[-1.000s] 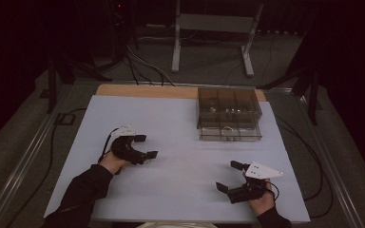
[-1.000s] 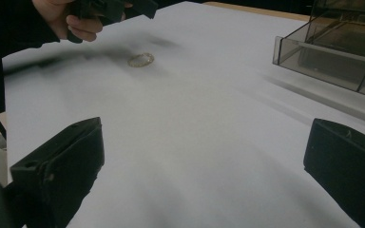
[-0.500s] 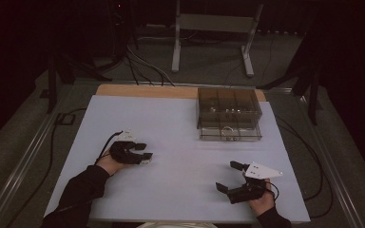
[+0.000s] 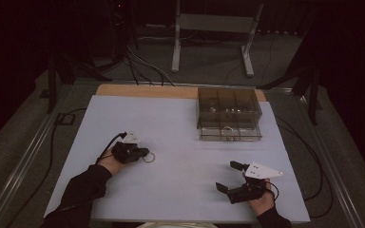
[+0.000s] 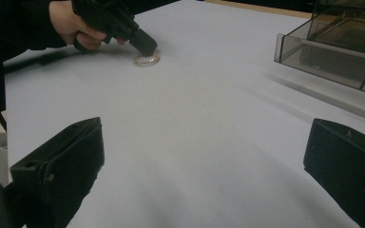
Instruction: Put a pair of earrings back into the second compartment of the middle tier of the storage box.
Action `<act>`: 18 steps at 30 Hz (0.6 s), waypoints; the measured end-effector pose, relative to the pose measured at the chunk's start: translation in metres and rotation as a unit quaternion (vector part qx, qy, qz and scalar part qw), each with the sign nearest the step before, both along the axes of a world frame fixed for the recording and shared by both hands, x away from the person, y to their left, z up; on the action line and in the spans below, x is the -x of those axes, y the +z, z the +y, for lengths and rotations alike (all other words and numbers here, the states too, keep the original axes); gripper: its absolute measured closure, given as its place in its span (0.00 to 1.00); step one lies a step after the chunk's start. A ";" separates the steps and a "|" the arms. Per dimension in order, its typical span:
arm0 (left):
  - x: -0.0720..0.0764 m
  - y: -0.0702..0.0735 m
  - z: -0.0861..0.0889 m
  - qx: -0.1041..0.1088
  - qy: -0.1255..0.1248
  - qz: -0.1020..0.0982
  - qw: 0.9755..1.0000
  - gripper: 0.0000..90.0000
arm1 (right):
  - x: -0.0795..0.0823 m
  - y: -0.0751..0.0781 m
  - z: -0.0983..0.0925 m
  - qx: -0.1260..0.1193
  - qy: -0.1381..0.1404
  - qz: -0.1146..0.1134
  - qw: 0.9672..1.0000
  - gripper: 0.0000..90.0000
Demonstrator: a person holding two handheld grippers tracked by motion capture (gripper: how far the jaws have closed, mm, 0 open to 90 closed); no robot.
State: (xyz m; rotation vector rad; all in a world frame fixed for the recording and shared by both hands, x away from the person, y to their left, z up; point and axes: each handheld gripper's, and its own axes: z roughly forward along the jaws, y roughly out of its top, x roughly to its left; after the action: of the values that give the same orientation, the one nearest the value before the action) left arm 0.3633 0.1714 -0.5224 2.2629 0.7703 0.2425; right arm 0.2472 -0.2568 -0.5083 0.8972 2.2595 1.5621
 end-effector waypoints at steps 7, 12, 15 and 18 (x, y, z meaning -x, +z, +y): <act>-0.001 0.001 0.001 0.014 0.004 0.010 1.000 0.98 | 0.000 0.000 0.000 0.000 0.000 0.000 1.000 0.00; -0.002 0.009 0.000 0.030 0.008 0.007 0.999 0.98 | 0.000 0.000 0.000 0.000 -0.001 0.001 1.000 0.00; -0.002 0.012 -0.002 0.029 0.009 0.000 1.000 0.98 | 0.000 0.000 0.000 0.000 0.000 0.001 1.000 0.00; -0.005 0.022 -0.008 0.036 0.005 -0.007 0.999 0.98 | 0.000 0.000 0.000 0.000 0.000 0.000 1.000 0.00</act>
State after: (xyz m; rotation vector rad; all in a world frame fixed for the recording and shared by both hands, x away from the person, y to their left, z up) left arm 0.3680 0.1638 -0.5004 2.1890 0.7713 0.2314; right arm 0.2471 -0.2567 -0.5083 0.8979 2.2594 1.5633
